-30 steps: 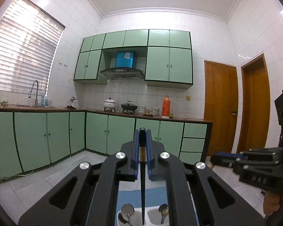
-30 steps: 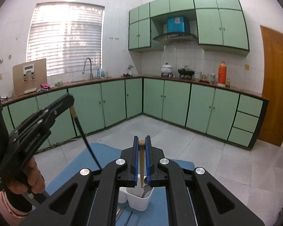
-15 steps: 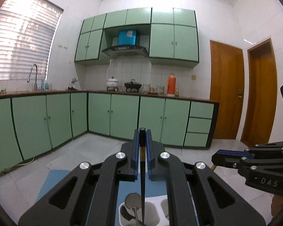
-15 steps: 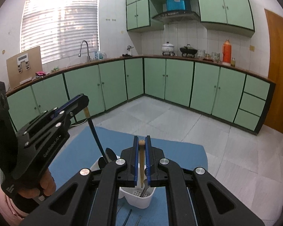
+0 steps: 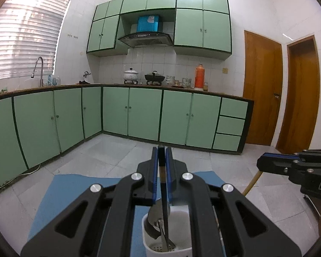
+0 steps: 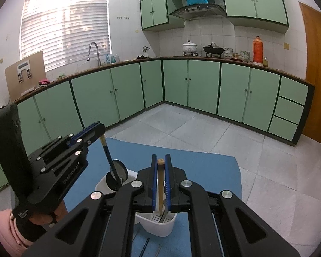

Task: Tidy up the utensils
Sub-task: 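Open both tools to release the chopsticks and withdraw from the holder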

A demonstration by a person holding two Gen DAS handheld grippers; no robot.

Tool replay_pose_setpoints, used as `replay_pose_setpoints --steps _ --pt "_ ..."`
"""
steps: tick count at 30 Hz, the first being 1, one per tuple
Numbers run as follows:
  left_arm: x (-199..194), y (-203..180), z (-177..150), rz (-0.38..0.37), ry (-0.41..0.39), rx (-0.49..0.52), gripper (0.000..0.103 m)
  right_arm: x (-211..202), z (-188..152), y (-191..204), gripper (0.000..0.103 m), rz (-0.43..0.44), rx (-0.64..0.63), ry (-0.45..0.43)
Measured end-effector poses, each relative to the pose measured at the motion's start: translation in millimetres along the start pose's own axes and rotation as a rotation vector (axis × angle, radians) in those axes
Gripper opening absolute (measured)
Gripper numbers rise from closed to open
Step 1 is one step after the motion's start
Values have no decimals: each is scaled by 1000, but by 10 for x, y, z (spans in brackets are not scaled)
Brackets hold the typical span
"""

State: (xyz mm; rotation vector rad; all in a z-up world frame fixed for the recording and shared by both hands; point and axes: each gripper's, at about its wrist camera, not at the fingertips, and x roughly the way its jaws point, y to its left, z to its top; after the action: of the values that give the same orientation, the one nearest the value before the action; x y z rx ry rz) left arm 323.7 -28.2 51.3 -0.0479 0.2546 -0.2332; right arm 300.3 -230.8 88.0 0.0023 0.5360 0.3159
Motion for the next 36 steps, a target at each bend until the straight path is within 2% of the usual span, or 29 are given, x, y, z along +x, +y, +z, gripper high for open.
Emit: replay_pose_setpoints --steps 9,10,11,13,15,17,20,23,28,36 --pt "-68 125 33 9 11 -29 9 5 -44 -105 8 -10 31 4" --pt "-88 154 37 14 9 -36 14 -1 -54 -115 9 -14 33 5" --pt "-107 166 37 18 8 -42 26 -6 -67 -141 9 -23 36 5" --pt "-171 229 56 29 -9 -61 36 -24 -93 -187 9 -32 44 6" --pt "-233 267 67 35 -17 -66 37 -49 -120 -224 10 -38 48 4" --pt "-283 291 79 40 -22 -72 44 -83 -144 -257 12 -46 54 2" --pt "-387 308 77 45 -31 -77 53 -140 -180 -305 27 -65 64 -8" --pt "-482 291 53 55 -39 -70 64 -208 -231 -335 31 -83 68 -20" --pt "-721 228 -16 68 -58 -51 79 -362 -349 -329 45 -100 72 -49" --pt "-1112 130 -300 56 -17 -33 91 -708 -666 -280 67 -133 89 -120"
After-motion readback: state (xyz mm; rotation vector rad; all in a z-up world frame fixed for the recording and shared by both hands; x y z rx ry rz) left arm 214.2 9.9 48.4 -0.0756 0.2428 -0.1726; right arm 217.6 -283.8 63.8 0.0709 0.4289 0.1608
